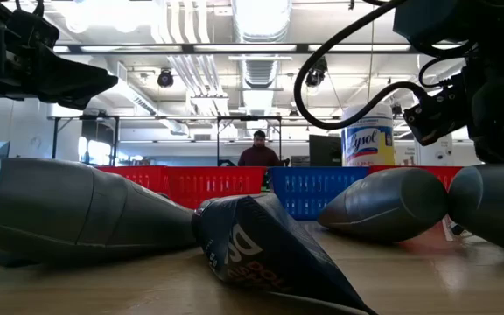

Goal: Pick & Place Travel size toiletries

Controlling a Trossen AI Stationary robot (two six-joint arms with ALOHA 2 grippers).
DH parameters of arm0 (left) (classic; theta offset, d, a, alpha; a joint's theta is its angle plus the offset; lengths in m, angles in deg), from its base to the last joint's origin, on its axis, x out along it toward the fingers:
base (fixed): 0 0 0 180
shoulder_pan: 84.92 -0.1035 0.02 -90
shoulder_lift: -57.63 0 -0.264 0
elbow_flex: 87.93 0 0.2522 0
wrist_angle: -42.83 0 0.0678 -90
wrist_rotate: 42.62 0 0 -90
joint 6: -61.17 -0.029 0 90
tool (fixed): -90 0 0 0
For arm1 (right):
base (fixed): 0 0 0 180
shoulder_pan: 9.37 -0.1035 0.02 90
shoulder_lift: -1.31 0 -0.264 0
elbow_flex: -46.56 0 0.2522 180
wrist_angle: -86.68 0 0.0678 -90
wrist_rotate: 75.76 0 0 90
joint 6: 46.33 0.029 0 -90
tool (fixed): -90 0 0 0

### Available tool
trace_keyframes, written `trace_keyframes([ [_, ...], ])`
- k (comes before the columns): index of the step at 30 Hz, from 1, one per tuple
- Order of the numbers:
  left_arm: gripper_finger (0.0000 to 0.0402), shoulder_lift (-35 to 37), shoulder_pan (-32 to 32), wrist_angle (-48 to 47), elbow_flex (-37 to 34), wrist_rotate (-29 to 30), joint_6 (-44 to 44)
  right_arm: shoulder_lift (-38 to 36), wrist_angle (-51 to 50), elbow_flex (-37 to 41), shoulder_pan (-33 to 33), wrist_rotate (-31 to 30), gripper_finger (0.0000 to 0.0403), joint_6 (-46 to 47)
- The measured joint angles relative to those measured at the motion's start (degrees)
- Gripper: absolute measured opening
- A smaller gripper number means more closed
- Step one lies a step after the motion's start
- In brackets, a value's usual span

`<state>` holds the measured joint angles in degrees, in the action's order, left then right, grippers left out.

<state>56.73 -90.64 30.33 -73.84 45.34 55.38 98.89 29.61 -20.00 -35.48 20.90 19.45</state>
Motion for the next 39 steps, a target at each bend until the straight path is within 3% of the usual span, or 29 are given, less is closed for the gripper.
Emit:
trace_keyframes([
  [3,0.017,0.01,0.0,0.0,0.01,0.0,0.01,-0.11,-0.04,0.02,-0.04,0.78,0.0192,0.04],
  [9,0.017,-0.01,0.0,0.0,-0.01,0.0,0.01,-2.37,0.24,0.04,-0.31,3.58,0.0186,2.18],
  [15,0.017,0.0,0.0,0.0,0.0,0.01,0.0,-7.5,-0.13,0.04,-0.15,2.38,0.0184,5.56],
  [20,0.017,0.01,0.0,0.0,-0.01,0.0,-0.01,-14.45,-3.44,0.04,0.23,-1.3,0.0183,10.08],
  [24,0.017,-0.01,0.0,0.0,0.01,0.0,0.01,-21.9,-6.23,0.06,1.84,-7.88,0.0182,14.96],
  [30,0.017,-0.01,0.0,0.0,-0.01,0.02,0.01,-29.76,-5.76,0.11,11.21,-18.73,0.018,16.01],
  [39,0.017,-0.01,0.0,0.02,-0.01,0.0,0.01,-26.29,-1.51,0.15,28.48,-14.16,0.0184,-0.57],
])
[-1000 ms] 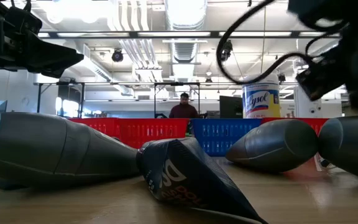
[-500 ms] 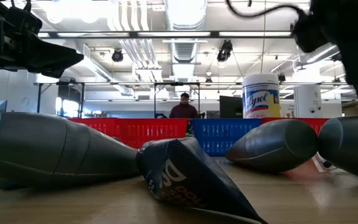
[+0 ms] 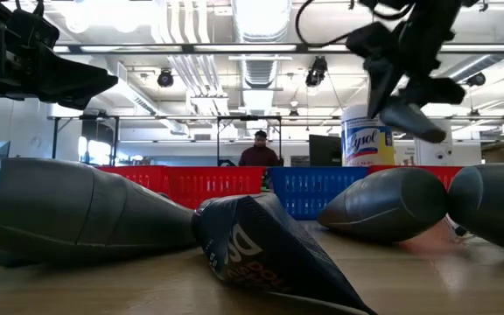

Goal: Pick & Place Travel size toiletries

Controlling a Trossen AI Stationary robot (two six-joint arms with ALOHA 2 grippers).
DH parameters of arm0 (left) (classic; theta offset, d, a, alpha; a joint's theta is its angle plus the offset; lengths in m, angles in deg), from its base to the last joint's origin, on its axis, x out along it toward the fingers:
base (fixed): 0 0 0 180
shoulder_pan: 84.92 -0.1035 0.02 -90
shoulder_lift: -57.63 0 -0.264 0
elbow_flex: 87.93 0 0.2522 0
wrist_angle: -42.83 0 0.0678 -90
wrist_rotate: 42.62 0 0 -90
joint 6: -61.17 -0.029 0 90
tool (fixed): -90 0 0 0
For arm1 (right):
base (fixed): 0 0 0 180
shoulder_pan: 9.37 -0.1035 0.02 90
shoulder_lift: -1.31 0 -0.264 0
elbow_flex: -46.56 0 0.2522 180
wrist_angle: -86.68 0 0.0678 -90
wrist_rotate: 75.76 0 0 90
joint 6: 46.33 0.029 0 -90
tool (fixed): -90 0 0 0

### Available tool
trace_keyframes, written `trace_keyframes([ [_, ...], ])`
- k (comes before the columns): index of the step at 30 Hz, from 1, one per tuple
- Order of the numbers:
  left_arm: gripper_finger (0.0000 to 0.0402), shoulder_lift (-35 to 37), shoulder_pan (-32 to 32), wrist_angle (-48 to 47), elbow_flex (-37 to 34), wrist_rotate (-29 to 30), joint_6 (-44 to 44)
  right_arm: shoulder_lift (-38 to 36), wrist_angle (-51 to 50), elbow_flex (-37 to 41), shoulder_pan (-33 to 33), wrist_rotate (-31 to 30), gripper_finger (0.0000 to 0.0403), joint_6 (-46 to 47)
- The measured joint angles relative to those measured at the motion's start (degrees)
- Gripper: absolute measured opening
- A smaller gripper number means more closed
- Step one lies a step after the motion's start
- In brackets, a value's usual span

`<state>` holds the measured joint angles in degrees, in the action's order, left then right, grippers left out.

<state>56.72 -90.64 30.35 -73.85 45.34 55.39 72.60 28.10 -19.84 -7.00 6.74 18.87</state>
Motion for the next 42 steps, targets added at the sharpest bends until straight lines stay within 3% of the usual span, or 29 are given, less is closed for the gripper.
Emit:
trace_keyframes([
  [9,0.017,0.0,0.0,-0.02,0.01,0.0,-0.01,7.0,1.15,0.0,4.9,3.18,0.0188,-5.63],
  [20,0.017,0.0,-0.01,-0.02,0.01,0.0,0.0,13.35,1.77,-0.04,5.46,1.73,0.0271,-5.82],
  [32,0.017,0.02,-0.01,0.0,0.0,0.0,0.0,1.62,-1.72,-0.07,0.4,1.32,0.0347,-9.56],
  [37,0.017,0.0,-0.02,0.0,0.0,0.0,-0.02,-1.92,-5.42,0.53,-3.7,-2.97,0.0358,-6.05],
  [42,0.017,0.02,-0.01,-0.02,0.01,0.0,0.0,-2.63,-6.05,1.6,-4.26,-2.7,0.0354,-6.78],
])
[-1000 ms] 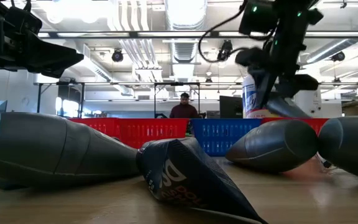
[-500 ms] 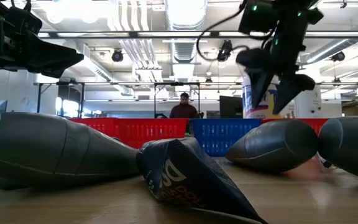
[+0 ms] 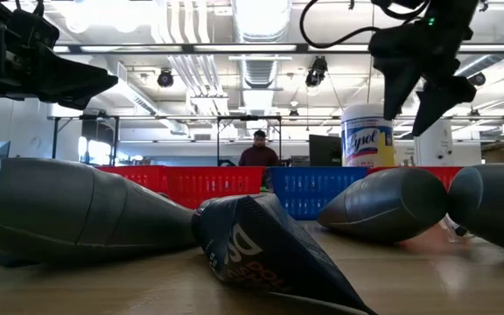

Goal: Pick & Place Travel size toiletries

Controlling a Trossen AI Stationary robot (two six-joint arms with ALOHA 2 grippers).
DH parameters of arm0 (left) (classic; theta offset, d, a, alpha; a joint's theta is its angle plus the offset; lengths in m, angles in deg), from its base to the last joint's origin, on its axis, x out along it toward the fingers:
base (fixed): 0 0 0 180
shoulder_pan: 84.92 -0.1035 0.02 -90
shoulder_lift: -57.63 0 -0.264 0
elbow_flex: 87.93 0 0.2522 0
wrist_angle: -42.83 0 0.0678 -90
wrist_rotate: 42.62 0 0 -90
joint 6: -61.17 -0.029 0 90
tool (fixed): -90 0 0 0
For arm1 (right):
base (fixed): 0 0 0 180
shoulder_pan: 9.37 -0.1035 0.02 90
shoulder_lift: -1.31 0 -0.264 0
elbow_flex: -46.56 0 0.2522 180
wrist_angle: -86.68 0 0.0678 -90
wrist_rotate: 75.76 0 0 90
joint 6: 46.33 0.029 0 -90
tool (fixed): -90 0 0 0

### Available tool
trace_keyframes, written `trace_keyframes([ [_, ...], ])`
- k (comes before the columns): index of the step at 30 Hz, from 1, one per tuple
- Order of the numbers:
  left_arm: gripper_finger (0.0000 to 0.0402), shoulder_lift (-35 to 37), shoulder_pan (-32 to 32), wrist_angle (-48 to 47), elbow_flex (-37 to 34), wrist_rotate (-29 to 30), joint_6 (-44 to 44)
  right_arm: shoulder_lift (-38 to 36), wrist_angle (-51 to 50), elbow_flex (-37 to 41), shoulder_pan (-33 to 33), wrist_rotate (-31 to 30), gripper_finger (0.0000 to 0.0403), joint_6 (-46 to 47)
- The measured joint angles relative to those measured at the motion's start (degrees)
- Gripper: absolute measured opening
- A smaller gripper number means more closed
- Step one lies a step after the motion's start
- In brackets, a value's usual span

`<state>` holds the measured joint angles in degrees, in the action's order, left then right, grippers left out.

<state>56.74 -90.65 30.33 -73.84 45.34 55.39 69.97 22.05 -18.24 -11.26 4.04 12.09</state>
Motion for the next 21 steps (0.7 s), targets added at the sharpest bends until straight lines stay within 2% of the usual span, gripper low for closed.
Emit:
trace_keyframes([
  [14,0.017,-0.02,0.01,0.0,-0.01,0.0,0.0,-0.04,-1.74,6.67,-0.85,13.44,0.0315,-9.08],
  [21,0.017,-0.01,-0.01,0.01,-0.01,0.0,0.0,-0.02,1.3,6.68,-7.15,14.38,0.0303,-10.61],
])
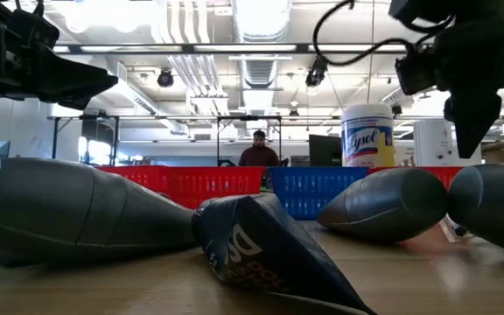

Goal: Pick & Place Travel size toiletries

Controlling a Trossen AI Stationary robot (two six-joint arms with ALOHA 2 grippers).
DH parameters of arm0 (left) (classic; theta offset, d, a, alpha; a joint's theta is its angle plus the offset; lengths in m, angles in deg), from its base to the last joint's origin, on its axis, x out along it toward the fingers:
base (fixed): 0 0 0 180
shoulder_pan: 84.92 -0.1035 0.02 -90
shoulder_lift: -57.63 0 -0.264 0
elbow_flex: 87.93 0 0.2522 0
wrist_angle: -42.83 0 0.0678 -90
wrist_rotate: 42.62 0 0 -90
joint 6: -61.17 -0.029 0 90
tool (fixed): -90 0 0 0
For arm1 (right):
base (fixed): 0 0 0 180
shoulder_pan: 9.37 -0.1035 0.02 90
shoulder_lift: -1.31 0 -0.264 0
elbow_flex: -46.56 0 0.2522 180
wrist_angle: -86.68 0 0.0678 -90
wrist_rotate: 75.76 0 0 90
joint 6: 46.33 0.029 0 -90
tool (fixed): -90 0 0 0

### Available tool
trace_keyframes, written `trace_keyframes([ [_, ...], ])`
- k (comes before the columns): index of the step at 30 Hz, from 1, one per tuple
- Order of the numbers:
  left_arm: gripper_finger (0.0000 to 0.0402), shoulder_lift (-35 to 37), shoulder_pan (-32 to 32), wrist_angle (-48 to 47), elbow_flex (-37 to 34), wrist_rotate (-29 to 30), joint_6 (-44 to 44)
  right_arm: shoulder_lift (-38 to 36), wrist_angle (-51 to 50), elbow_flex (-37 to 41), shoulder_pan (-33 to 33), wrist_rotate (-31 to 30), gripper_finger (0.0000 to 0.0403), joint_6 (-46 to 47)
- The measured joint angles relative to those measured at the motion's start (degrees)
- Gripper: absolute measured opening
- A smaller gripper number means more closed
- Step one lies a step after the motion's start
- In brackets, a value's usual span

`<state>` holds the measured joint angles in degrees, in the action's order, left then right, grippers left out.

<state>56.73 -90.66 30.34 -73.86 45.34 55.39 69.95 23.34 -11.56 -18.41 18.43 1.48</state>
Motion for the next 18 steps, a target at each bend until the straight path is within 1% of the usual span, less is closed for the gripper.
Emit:
trace_keyframes([
  [4,0.017,-0.01,0.02,-0.01,0.01,0.0,-0.01,0.11,4.03,0.0,-4.52,2.19,0.0303,-0.05],
  [7,0.017,-0.01,0.02,0.01,0.02,0.0,0.0,0.11,7.83,0.0,-7.87,2.06,0.031,-0.41],
  [10,0.017,-0.01,0.02,0.01,0.0,0.0,-0.02,0.11,11.15,0.15,-9.51,2.05,0.0318,-0.69],
  [14,0.017,0.0,0.01,0.0,0.01,0.0,-0.01,0.11,13.15,0.24,-9.85,3.08,0.0327,5.42],
  [18,0.017,0.01,0.02,0.0,0.02,0.01,-0.01,0.13,13.02,0.4,-9.86,3.26,0.0331,10.59],
])
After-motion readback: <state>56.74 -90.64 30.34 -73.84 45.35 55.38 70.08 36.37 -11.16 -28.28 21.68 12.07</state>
